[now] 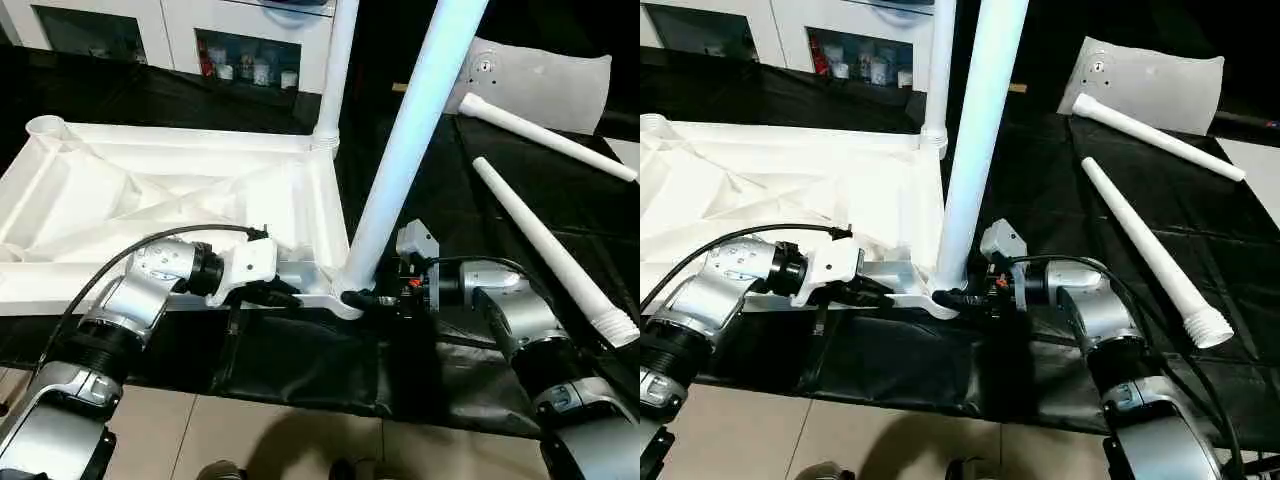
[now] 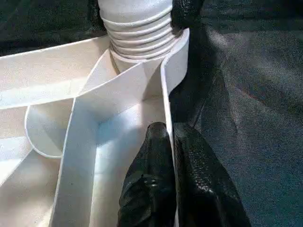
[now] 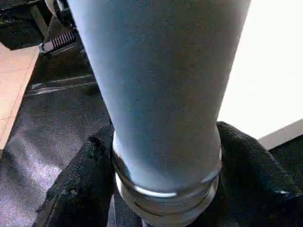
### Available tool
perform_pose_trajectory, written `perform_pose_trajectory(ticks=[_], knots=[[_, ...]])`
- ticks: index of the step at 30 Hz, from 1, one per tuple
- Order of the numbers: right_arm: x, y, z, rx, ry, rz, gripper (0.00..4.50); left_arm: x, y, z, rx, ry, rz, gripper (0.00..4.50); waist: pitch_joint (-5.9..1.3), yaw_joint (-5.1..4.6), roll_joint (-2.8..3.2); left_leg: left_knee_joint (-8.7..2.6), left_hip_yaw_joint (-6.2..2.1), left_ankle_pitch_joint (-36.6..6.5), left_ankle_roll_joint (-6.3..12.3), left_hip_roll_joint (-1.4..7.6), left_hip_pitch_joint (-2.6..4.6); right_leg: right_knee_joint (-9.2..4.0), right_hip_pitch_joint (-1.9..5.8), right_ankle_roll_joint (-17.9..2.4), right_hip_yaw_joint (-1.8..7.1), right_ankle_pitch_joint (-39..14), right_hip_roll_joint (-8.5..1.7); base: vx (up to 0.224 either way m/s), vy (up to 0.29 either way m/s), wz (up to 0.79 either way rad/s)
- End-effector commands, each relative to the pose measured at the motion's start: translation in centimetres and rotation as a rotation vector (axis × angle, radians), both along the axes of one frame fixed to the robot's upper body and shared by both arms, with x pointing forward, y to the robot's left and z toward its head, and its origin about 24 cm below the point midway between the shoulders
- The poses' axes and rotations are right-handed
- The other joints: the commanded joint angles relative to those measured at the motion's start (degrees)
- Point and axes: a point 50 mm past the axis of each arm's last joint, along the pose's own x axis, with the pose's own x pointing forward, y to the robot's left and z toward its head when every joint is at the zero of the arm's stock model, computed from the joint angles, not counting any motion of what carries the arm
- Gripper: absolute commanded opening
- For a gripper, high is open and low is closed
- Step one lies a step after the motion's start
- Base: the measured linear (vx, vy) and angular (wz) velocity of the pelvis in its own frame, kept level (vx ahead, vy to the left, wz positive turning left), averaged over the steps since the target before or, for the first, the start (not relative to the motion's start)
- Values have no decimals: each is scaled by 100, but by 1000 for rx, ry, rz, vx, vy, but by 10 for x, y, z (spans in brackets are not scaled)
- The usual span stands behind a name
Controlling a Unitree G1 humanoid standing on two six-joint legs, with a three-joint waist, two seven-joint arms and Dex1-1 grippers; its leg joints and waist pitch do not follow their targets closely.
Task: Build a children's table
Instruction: Rotate leg to tighten
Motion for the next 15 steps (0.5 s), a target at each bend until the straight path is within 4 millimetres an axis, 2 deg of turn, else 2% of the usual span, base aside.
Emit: perform_pose_trajectory(ticks=[1, 2, 3, 4, 5, 7, 10, 11, 12, 14, 15], knots=[[0, -1, 0, -9, 0, 6, 278, -9, -17, -8, 21, 40, -135, 0, -431, -11, -5, -363, -38, 344, 842, 358, 14, -269, 422, -1662, 257, -122, -478, 0, 0, 0], [0, -1, 0, -8, 1, 6, 278, -9, -17, -8, 21, 40, -133, 0, -431, -10, -2, -364, -40, 342, 839, 361, 14, -269, 423, -1664, 256, -130, -482, 0, 0, 0], [-2, 0, -2, -2, 10, 8, 278, -8, -16, -9, 17, 45, -116, 0, -427, -4, 30, -366, -44, 345, 836, 362, 16, -265, 420, -1670, 256, -117, -483, 0, 0, 0], [-2, 0, -3, 0, 12, 7, 278, -8, -16, -9, 15, 46, -109, 0, -429, -11, 24, -364, -38, 325, 829, 361, 21, -273, 417, -1676, 254, -101, -474, 0, 0, 0], [-6, 0, -6, 16, 33, -5, 278, -5, -16, -10, -7, 57, -39, 0, -421, -1, 67, -369, -39, 324, 813, 362, 23, -265, 421, -1690, 260, -47, -475, 0, 0, 0], [-8, 0, -8, 23, 43, -12, 278, -3, -16, -10, -18, 62, -4, 0, -418, 15, 36, -373, -38, 266, 793, 367, 29, -278, 424, -1689, 258, -80, -472, 0, 0, 0], [-13, 4, -14, 68, 71, -82, 278, 2, -21, -11, -63, 48, 99, 0, -392, 34, 53, -396, -43, 119, 692, 377, 32, -316, 416, -1621, 264, -308, -477, 0, 0, 0], [-15, 6, -17, 81, 76, -114, 278, 4, -23, -11, -83, 46, 144, 0, -381, 35, 49, -408, -47, -19, 622, 381, 42, -340, 409, -1585, 261, -513, -484, 0, 0, 0], [-18, 10, -22, 91, 97, -164, 278, 6, -26, -11, -114, 52, 199, 0, -339, 27, 77, -446, -63, -233, 494, 389, 31, -390, 404, -1507, 259, -907, -490, 0, 0, 0], [-20, 18, -28, 106, 109, -234, 278, 8, -32, -8, -163, 64, 267, 0, -304, 10, 69, -474, -74, -537, 348, 396, 49, -448, 398, -1387, 259, -1383, -492, 0, 0, 0], [-21, 22, -30, 116, 106, -261, 278, 10, -34, -7, -184, 67, 293, 0, -284, -2, 68, -502, -91, -814, 217, 384, 71, -511, 389, -1231, 262, -1905, -506, 0, 0, 0]])
